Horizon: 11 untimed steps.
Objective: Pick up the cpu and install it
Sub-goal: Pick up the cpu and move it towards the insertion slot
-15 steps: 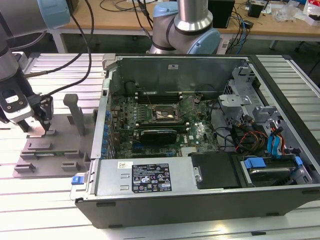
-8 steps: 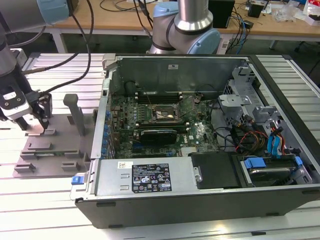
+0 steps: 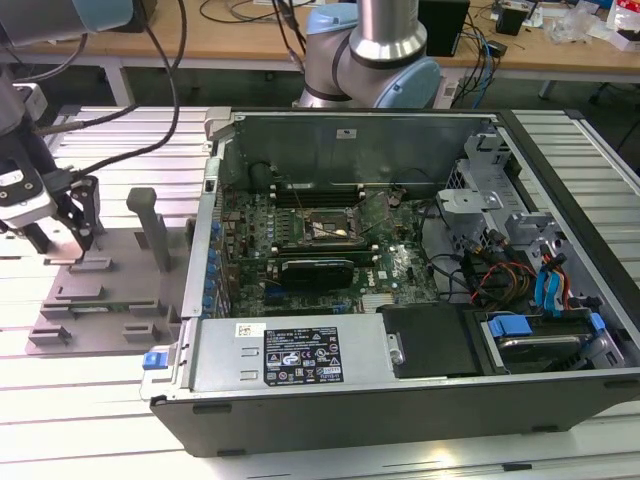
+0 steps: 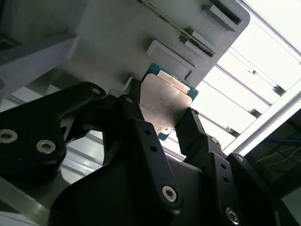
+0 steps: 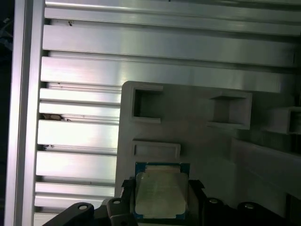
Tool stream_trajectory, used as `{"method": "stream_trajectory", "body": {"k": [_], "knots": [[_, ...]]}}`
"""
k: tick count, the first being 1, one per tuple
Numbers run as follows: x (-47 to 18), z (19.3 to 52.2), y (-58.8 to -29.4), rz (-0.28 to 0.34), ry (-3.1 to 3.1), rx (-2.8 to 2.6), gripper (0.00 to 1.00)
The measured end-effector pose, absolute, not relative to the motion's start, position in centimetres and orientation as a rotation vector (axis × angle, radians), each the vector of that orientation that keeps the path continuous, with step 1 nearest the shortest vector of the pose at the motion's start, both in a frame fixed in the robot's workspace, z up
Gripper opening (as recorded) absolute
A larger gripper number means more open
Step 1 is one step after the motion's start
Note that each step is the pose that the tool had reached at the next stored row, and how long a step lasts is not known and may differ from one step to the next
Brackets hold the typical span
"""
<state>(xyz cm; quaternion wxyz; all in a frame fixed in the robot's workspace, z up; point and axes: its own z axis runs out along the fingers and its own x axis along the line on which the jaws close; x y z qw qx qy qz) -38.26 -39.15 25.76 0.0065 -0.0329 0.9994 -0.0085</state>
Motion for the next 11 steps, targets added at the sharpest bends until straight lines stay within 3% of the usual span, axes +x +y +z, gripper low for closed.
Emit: {"method": "stream_trajectory", "body": {"k": [11], "knots": [[-38.3,27.7,-39.1,-0.031,3.127,-0.103,0.54]]}}
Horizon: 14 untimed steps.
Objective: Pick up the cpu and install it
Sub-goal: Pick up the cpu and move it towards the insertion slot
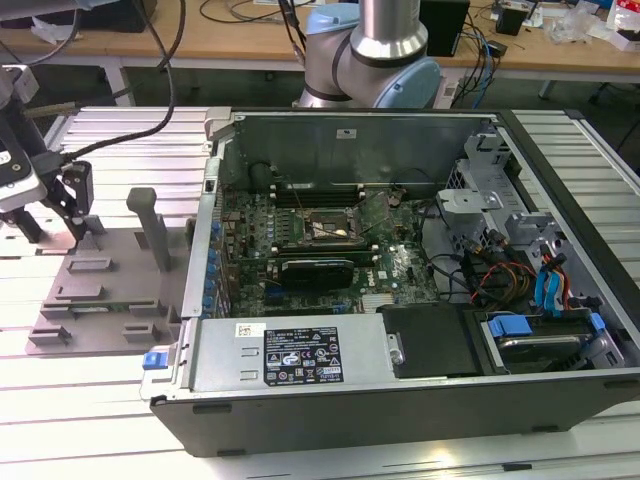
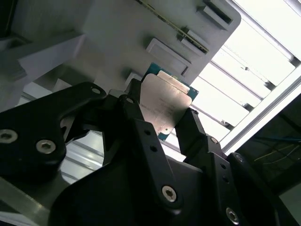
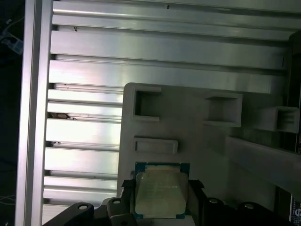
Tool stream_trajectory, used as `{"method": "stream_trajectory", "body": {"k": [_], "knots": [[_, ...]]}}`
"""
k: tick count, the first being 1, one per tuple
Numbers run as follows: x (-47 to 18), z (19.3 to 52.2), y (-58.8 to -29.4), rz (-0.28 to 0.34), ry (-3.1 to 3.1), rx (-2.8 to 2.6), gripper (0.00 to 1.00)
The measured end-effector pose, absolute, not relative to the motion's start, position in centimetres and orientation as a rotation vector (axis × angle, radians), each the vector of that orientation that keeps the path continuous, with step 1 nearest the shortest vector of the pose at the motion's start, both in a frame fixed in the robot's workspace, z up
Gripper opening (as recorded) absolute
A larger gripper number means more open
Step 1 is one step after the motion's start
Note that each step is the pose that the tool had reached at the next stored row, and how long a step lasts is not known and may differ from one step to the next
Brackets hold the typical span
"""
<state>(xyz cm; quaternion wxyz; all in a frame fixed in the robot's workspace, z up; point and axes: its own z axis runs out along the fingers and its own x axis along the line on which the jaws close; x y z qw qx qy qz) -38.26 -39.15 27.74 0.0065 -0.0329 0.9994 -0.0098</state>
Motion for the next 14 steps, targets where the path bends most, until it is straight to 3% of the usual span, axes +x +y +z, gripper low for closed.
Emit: {"method": "stream_trajectory", "body": {"k": [14], "knots": [[-38.3,30.4,-39.1,-0.034,3.127,-0.103,0.54]]}}
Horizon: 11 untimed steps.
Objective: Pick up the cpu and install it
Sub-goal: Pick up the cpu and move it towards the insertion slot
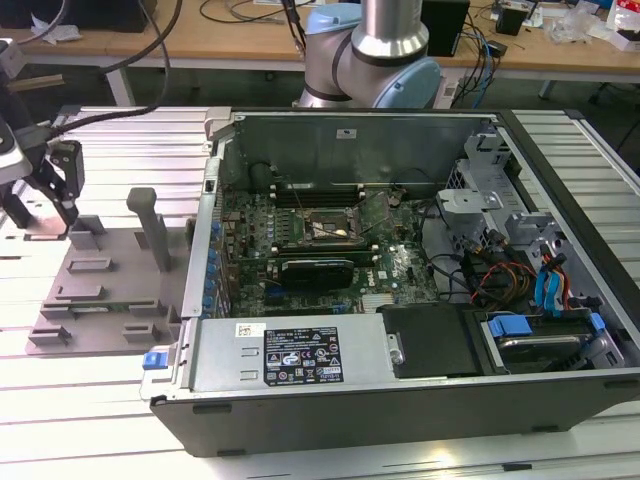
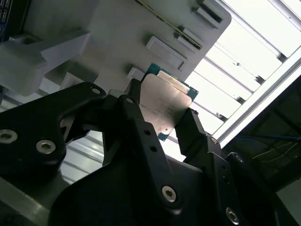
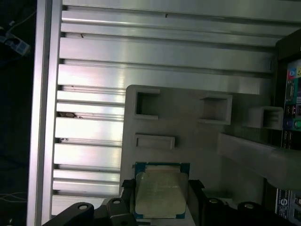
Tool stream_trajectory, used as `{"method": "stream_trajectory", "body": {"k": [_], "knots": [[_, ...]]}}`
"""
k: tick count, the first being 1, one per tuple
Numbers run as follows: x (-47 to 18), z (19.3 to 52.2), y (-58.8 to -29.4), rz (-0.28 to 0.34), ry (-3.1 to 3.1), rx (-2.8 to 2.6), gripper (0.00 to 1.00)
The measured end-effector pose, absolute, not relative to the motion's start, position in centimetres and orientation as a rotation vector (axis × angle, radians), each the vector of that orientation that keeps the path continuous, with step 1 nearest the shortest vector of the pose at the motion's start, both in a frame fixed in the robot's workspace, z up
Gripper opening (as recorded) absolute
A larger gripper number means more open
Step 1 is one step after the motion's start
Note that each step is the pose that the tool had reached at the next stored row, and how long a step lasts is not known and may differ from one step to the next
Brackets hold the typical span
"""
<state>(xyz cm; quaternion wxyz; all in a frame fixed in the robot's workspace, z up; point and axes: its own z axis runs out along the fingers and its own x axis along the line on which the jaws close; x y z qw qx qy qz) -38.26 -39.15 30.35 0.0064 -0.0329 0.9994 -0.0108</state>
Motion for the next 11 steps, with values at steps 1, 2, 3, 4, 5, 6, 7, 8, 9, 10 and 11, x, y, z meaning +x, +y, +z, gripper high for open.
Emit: {"method": "stream_trajectory", "body": {"k": [1,2,3,4,5,6,7,8,9,10,11], "knots": [[-38.3,30.6,-39.1,-0.034,3.127,-0.103,0.54],[-38.3,30.7,-39.1,-0.034,3.127,-0.103,0.54],[-38.3,31.0,-39.2,-0.034,3.127,-0.103,0.54],[-38.3,31.2,-39.1,-0.034,3.127,-0.103,0.54],[-38.3,31.3,-39.1,-0.034,3.127,-0.103,0.54],[-38.3,31.4,-39.2,-0.034,3.127,-0.103,0.54],[-38.3,31.6,-39.1,-0.034,3.127,-0.103,0.54],[-38.3,31.7,-39.1,-0.034,3.127,-0.103,0.54],[-38.3,32.0,-39.2,-0.034,3.127,-0.103,0.54],[-38.3,32.1,-39.1,-0.034,3.127,-0.103,0.54],[-38.3,32.3,-39.1,-0.034,3.127,-0.103,0.54]]}}
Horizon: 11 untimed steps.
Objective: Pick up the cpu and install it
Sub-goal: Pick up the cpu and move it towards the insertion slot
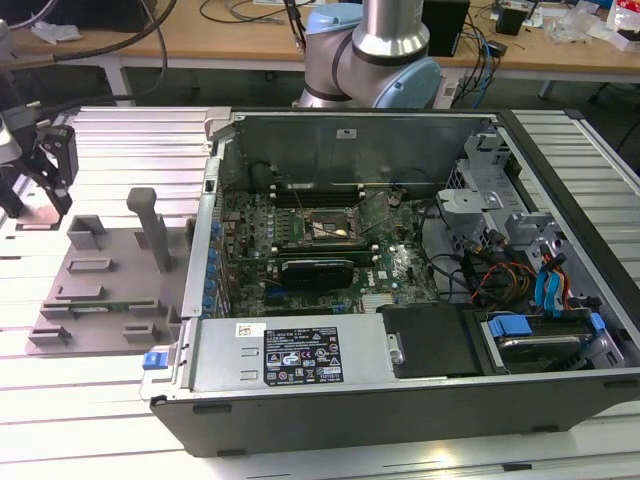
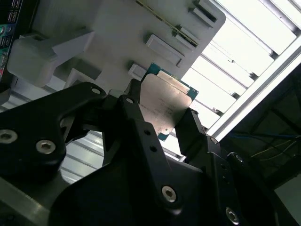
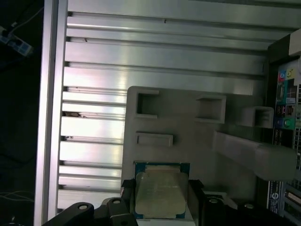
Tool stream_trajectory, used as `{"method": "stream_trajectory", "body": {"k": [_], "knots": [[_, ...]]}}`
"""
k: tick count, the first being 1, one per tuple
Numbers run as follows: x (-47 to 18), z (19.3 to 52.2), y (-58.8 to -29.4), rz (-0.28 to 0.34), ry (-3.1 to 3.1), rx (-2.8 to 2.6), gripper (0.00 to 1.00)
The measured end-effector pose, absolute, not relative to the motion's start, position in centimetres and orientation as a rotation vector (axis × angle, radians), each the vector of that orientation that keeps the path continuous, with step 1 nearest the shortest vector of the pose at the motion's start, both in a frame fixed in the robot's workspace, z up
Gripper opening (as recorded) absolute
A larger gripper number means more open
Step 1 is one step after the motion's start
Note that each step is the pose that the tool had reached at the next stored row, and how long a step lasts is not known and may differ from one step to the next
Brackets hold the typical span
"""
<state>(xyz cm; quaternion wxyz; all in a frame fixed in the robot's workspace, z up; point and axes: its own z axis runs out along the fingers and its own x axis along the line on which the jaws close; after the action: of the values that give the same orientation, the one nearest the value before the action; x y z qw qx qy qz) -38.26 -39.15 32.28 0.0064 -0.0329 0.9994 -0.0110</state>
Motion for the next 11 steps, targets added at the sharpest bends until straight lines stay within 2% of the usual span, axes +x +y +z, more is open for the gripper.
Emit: {"method": "stream_trajectory", "body": {"k": [11], "knots": [[-38.3,34.9,-39.1,-0.035,3.127,-0.103,0.54]]}}
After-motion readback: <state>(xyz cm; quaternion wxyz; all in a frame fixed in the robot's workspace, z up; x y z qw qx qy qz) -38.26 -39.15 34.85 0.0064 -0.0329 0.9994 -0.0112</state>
